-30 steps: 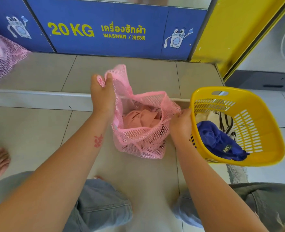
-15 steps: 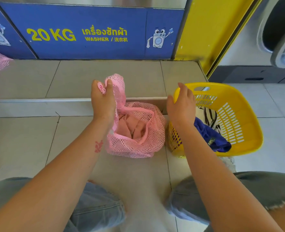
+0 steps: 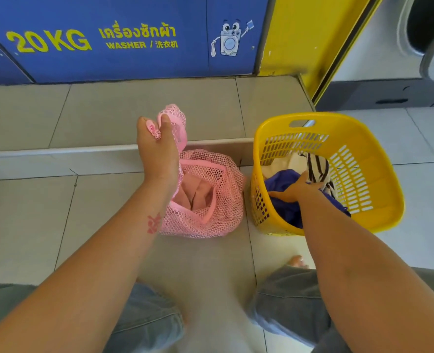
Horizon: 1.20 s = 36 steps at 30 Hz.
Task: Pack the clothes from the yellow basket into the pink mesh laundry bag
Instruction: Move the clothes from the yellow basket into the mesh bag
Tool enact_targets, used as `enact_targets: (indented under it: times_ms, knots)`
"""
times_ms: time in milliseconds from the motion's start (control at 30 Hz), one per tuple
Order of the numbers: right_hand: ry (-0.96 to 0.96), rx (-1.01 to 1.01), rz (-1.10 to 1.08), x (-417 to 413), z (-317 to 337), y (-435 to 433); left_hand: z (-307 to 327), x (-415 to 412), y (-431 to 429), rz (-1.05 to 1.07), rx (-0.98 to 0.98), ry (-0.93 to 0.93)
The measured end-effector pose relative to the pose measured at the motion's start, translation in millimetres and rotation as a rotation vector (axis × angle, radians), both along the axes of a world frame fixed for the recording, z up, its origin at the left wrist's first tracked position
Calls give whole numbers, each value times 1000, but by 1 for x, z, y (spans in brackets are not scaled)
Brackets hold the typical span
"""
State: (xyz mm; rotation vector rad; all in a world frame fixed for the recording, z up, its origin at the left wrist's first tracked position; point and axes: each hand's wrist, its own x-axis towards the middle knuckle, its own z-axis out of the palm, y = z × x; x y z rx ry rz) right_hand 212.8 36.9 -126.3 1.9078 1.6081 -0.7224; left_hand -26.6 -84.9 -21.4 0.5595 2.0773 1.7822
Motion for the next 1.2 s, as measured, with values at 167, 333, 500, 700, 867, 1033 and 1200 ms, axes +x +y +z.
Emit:
enact_targets:
  times_ms: [167, 333, 500, 700, 867, 1033, 1200]
  knots:
    - [-32, -7, -70, -5, -20, -2, -8, 1, 8, -16, -22, -43]
    - [62, 96, -151, 1, -17, 2, -4, -2, 3, -25, -31, -4]
    - [88, 308, 50, 6, 8, -2, -1, -9, -14, -40, -44, 0]
    - [359, 590, 2, -3, 84, 3, 8, -19, -32, -40, -30, -3]
    - [646, 864, 11, -32, 164, 0, 14, -29, -39, -6, 3, 17]
    - [984, 878, -46, -64, 207, -8, 18, -41, -45, 11, 17, -7]
    - [1324, 684, -142, -102, 209, -24, 22, -49, -46, 33, 56, -45]
